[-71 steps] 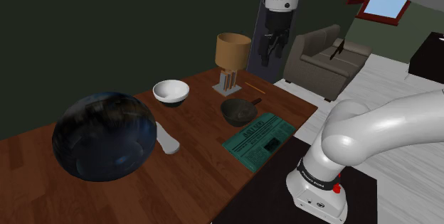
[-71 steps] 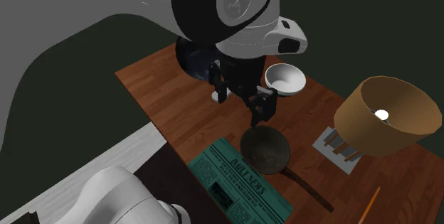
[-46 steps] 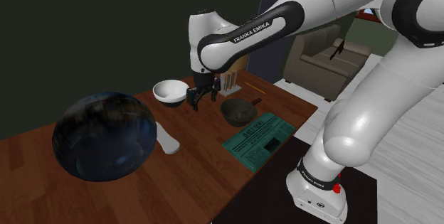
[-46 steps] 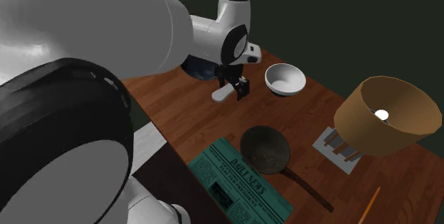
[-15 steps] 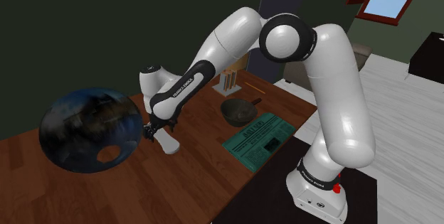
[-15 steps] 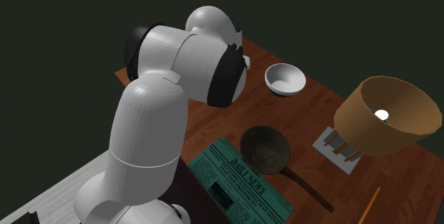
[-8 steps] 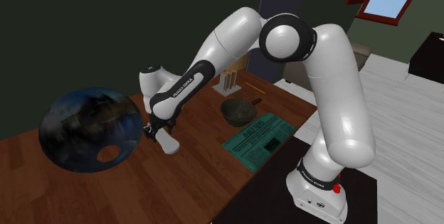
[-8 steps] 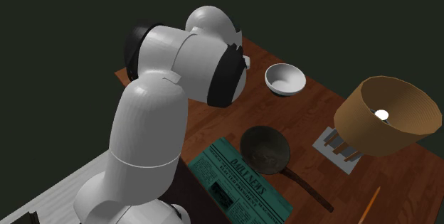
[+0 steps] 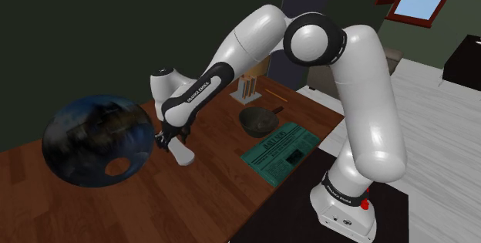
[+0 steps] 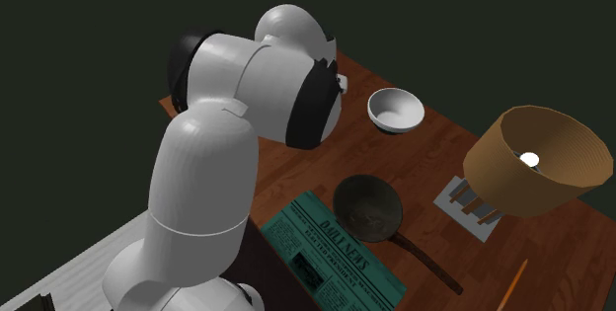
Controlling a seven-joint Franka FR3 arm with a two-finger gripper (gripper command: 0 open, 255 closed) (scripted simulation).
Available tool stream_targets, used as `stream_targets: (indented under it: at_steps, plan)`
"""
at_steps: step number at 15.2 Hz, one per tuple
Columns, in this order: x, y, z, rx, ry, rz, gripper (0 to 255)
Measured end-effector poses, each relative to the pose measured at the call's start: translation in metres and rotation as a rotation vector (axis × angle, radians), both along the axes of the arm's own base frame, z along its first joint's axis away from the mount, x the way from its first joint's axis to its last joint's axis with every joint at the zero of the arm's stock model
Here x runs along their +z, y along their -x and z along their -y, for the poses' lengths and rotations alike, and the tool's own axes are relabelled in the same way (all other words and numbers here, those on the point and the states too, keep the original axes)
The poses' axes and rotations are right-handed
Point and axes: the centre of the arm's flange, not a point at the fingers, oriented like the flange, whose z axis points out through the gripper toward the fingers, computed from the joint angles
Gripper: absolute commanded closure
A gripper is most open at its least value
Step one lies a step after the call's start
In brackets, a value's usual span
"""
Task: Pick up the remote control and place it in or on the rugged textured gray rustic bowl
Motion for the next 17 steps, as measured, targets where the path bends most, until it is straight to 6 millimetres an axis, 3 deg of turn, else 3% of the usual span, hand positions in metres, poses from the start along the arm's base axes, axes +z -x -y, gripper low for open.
stream_targets:
  at_steps: [17]
  plan:
    - [0.087,0.0,-0.001,-0.001,0.001,-0.002,255]
